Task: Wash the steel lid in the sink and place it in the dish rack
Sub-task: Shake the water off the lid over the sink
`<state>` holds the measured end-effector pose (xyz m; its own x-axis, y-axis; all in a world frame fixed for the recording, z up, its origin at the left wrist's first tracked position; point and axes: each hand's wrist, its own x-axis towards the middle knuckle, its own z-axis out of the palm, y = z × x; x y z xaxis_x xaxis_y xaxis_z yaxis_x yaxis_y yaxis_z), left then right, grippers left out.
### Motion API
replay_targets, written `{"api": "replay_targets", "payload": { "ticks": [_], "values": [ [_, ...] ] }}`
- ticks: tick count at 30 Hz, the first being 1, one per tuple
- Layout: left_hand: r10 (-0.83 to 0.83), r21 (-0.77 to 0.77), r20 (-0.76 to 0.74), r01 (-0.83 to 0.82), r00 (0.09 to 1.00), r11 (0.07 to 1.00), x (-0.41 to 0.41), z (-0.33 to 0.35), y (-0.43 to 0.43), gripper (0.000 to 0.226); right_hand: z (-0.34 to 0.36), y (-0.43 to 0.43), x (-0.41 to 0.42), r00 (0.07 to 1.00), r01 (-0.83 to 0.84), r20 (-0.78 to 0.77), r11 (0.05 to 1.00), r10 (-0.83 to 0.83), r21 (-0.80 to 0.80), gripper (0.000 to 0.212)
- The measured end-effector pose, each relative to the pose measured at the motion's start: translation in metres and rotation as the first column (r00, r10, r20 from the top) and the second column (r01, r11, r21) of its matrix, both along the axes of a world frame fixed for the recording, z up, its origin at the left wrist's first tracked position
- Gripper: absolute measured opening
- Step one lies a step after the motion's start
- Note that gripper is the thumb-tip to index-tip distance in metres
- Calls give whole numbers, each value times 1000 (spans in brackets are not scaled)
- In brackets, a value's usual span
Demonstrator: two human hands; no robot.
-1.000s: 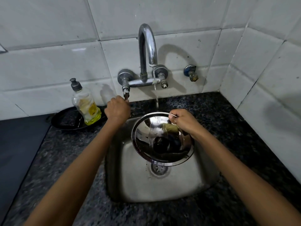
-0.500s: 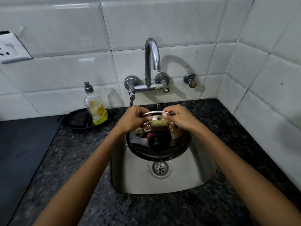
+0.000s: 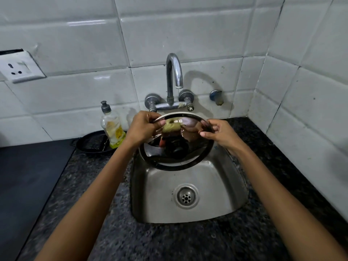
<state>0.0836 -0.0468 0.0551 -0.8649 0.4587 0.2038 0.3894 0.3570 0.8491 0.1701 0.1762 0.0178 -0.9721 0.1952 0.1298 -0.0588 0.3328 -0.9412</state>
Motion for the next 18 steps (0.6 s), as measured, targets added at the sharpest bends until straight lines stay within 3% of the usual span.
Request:
{"api": "replay_targets", "payload": {
  "ticks": [18],
  "values": [
    [-11, 34, -22, 12, 1000, 999, 7, 16, 3, 11, 10, 5, -2, 996, 46, -72, 996, -51, -70, 22]
  ]
}}
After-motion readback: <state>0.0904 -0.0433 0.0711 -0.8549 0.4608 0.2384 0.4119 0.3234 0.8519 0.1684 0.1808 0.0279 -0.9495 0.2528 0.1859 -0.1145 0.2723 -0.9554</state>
